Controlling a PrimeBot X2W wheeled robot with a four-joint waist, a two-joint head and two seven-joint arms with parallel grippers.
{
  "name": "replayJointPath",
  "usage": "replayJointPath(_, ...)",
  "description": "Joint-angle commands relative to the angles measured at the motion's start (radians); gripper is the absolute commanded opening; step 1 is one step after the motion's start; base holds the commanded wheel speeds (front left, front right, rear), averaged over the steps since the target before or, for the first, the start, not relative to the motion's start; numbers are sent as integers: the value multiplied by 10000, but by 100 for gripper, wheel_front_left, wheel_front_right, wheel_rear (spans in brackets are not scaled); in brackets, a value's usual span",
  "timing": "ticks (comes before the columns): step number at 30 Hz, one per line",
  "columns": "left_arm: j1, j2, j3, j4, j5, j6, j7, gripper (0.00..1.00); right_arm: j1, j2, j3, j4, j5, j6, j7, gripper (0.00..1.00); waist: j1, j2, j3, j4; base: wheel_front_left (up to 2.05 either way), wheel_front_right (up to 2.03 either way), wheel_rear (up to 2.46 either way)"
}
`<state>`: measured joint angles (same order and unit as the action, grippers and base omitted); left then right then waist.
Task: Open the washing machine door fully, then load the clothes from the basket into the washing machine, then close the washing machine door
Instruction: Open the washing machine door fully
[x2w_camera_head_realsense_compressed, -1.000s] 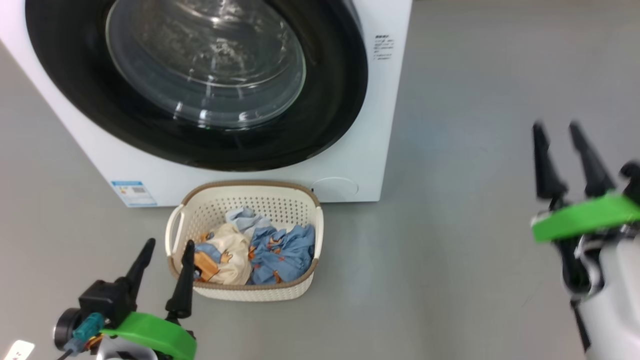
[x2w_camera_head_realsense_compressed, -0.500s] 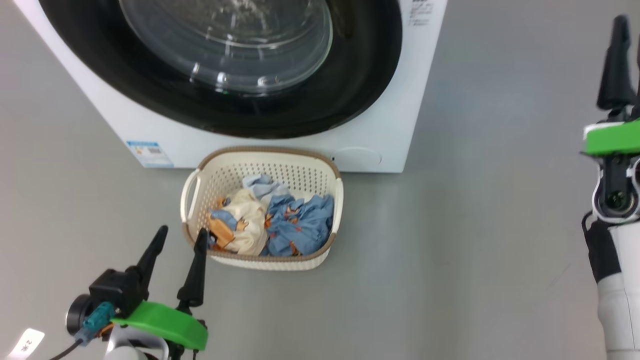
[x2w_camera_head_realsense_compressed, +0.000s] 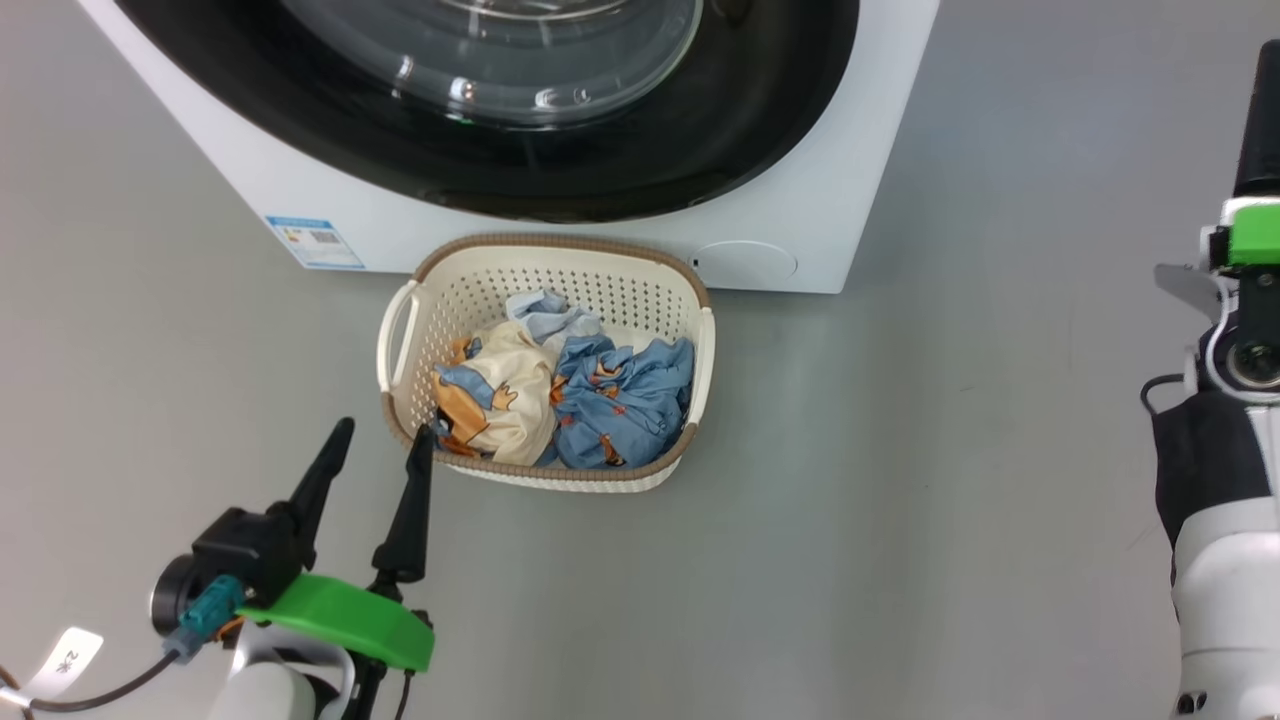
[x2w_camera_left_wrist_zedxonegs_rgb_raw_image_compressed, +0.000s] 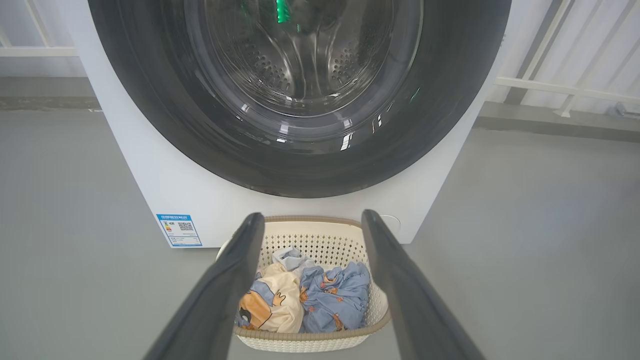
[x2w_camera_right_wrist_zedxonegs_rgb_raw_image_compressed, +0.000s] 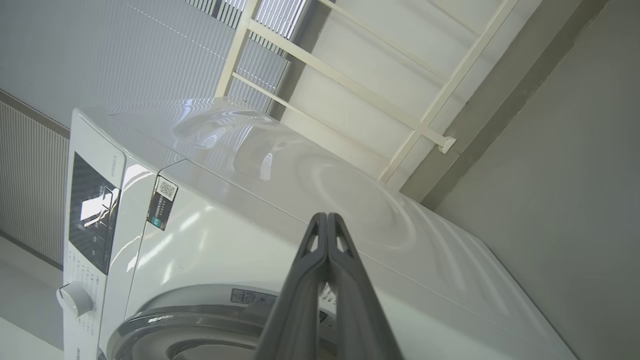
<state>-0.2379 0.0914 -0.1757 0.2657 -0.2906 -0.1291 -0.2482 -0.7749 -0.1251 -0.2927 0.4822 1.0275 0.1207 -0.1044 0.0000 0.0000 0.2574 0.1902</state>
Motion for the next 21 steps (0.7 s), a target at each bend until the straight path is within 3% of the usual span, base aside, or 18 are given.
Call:
replayJointPath(1, -376, 163, 290, -282, -77, -15, -136, 100, -390, 91, 83, -134, 264, 100, 189, 0, 0, 0, 102, 73, 0, 0, 0)
replayJointPath(14, -594, -93, 149, -424, -127, -15, -136, 100, -2497, -129, -708, 1600, 1210, 100, 2243, 0, 0, 0, 840, 453, 0, 0, 0)
replayJointPath(21, -734, -233, 101, -464, -286, -15, -136, 100, -3623, -234, -386, 2082, 808, 100, 3528, 0, 0, 0, 1174, 653, 0, 0, 0)
